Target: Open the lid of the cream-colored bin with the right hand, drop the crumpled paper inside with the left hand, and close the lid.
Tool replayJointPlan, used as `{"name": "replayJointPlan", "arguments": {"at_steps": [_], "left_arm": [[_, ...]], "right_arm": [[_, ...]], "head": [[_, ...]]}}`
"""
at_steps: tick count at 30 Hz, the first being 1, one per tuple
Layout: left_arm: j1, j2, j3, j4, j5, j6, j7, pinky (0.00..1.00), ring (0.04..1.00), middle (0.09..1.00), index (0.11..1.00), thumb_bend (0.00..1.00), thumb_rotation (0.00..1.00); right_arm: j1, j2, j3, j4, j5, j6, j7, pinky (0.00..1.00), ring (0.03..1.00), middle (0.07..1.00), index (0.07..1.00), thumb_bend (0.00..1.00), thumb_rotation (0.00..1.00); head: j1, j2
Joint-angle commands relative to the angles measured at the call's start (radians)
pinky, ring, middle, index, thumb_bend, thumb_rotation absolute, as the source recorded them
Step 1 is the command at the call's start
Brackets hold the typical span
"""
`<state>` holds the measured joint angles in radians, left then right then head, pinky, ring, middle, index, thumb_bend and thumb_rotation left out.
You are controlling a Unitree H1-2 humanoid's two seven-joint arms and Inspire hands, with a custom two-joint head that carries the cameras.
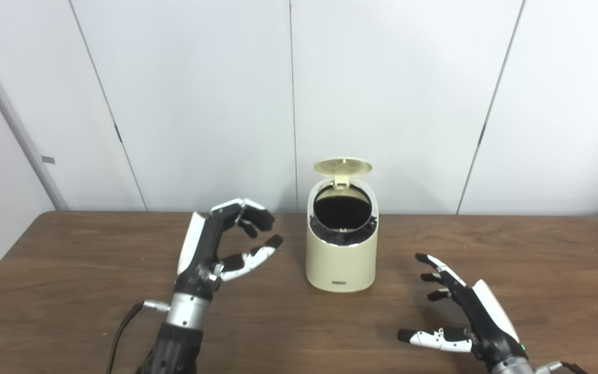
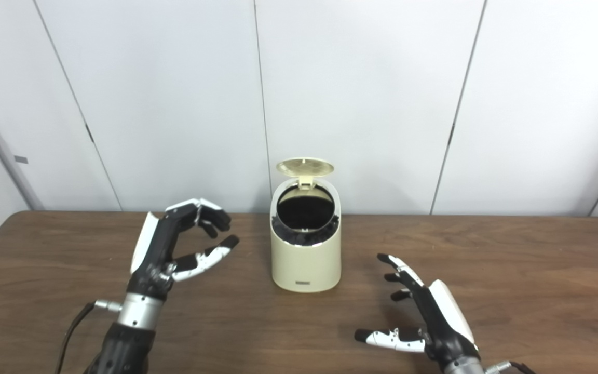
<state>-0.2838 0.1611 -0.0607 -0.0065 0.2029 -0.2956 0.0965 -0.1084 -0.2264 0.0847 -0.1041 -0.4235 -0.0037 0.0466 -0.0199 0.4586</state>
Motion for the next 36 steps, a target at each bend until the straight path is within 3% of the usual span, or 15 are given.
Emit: {"name": "replayJointPlan", "arguments": {"at_steps": [1,8,11,13,15,22,25,30,33,36], "left_arm": [[0.001,-0.006,0.018,-0.04,-0.027,-0.024,-0.004,0.45,0.541,0.493,0.507,0.51,0.0],[0.075,-0.035,0.046,0.053,-0.058,-0.107,-0.003,0.44,0.524,0.492,0.504,0.51,0.0],[0.092,-0.031,0.049,0.08,-0.04,-0.102,-0.006,0.44,0.535,0.493,0.504,0.51,0.0],[0.098,-0.026,0.048,0.095,-0.025,-0.098,-0.01,0.46,0.552,0.592,0.499,0.5,0.05],[0.101,-0.022,0.046,0.103,-0.015,-0.09,-0.015,0.47,0.561,0.624,0.498,0.5,0.06],[0.109,-0.024,0.045,0.147,-0.021,-0.09,-0.032,0.48,0.57,0.636,0.497,0.5,0.06],[0.11,-0.026,0.044,0.164,-0.028,-0.099,-0.034,0.48,0.568,0.637,0.497,0.5,0.06],[0.113,-0.029,0.038,0.171,-0.037,-0.095,-0.042,0.47,0.563,0.636,0.497,0.5,0.06],[0.115,-0.031,0.036,0.173,-0.041,-0.099,-0.046,0.48,0.569,0.637,0.497,0.5,0.06],[0.118,-0.036,0.036,0.172,-0.038,-0.098,-0.046,0.48,0.568,0.637,0.497,0.5,0.06]], "right_arm": [[-0.036,-0.003,-0.008,-0.037,0.011,-0.024,-0.012,0.65,0.813,0.925,0.887,0.71,0.25],[-0.041,-0.005,-0.001,-0.045,0.007,-0.024,-0.006,0.65,0.803,0.916,0.878,0.71,0.24],[-0.041,-0.007,-0.002,-0.049,0.003,-0.019,-0.004,0.65,0.804,0.915,0.879,0.71,0.24],[-0.041,-0.008,-0.004,-0.046,0.005,-0.019,-0.005,0.65,0.805,0.917,0.879,0.71,0.23],[-0.042,-0.008,-0.005,-0.044,0.011,-0.024,-0.005,0.66,0.809,0.919,0.881,0.71,0.23],[-0.101,-0.019,-0.013,-0.047,0.024,-0.044,-0.003,0.71,0.821,0.92,0.888,0.7,0.24],[-0.144,-0.034,-0.012,-0.026,0.008,-0.062,-0.011,0.68,0.804,0.911,0.887,0.71,0.29],[-0.244,-0.069,-0.002,0.017,-0.032,-0.092,-0.014,0.73,0.819,0.905,0.891,0.71,0.41],[-0.307,-0.086,0.002,0.037,-0.039,-0.096,-0.002,0.83,0.903,0.918,0.896,0.68,0.39],[-0.371,-0.097,0.01,0.048,-0.066,-0.081,0.002,0.94,0.955,0.905,0.892,0.7,0.43]], "head": [[0.0,0.001],[-0.003,0.003],[0.0,0.002],[0.0,0.002],[0.0,0.002],[-0.007,-0.004],[-0.007,-0.004],[-0.013,-0.006],[-0.014,-0.006],[-0.013,-0.005]]}}
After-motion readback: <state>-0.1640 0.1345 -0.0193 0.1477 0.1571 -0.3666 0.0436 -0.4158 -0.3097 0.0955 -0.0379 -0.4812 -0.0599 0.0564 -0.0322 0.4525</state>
